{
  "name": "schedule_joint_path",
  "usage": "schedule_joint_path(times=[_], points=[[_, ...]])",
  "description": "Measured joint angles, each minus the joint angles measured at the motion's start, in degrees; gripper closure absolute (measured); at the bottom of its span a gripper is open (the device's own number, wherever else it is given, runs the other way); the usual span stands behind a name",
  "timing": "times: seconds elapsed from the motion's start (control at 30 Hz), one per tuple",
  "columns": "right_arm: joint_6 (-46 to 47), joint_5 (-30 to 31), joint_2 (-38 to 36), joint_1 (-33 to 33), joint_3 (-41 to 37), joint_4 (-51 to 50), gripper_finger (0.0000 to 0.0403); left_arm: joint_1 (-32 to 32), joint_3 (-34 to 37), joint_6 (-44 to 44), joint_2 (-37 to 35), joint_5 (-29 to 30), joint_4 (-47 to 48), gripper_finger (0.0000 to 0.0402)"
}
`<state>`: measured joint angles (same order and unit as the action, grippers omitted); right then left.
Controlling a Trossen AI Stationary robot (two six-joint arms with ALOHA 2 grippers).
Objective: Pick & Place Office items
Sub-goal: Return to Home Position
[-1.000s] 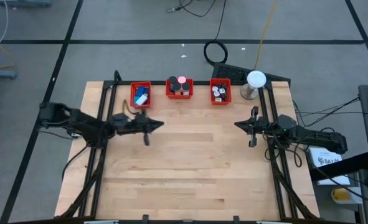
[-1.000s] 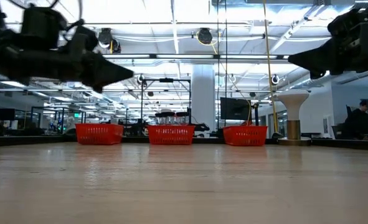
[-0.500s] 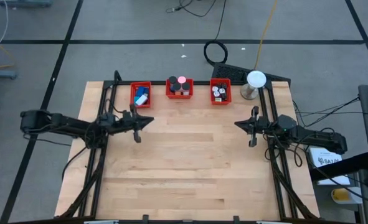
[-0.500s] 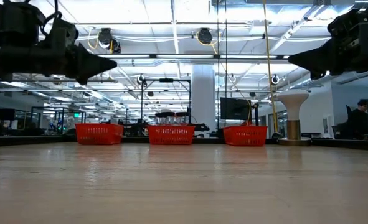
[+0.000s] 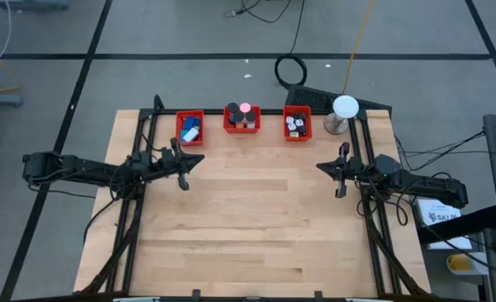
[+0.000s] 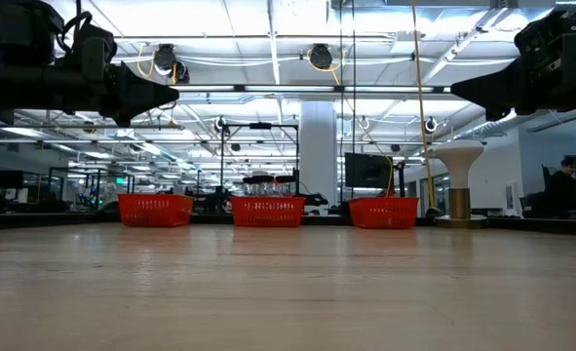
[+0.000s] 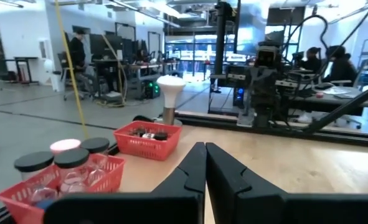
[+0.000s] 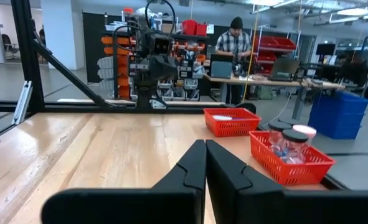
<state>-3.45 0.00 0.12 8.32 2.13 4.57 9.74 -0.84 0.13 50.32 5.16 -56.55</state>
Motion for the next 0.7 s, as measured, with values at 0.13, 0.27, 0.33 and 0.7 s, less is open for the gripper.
schedule_joint_path(times=[0.13,0.27,0.33,0.7], points=[[-0.8,0.1,0.0,0.0,0.0,0.8,0.0403,0.0,0.0,-0.2,0.0,0.9,1.3,0.0391],[-0.5,0.1,0.0,0.0,0.0,0.8,0.0403,0.2,0.0,0.0,0.0,0.2,2.3,0.0398],[-0.5,0.1,0.0,0.0,0.0,0.6,0.0403,1.6,0.0,-0.8,0.0,-2.4,2.9,0.0399],[1.0,0.9,0.0,0.0,0.0,-0.3,0.0403,15.2,0.0,-4.2,-17.6,-18.7,23.0,0.0396]])
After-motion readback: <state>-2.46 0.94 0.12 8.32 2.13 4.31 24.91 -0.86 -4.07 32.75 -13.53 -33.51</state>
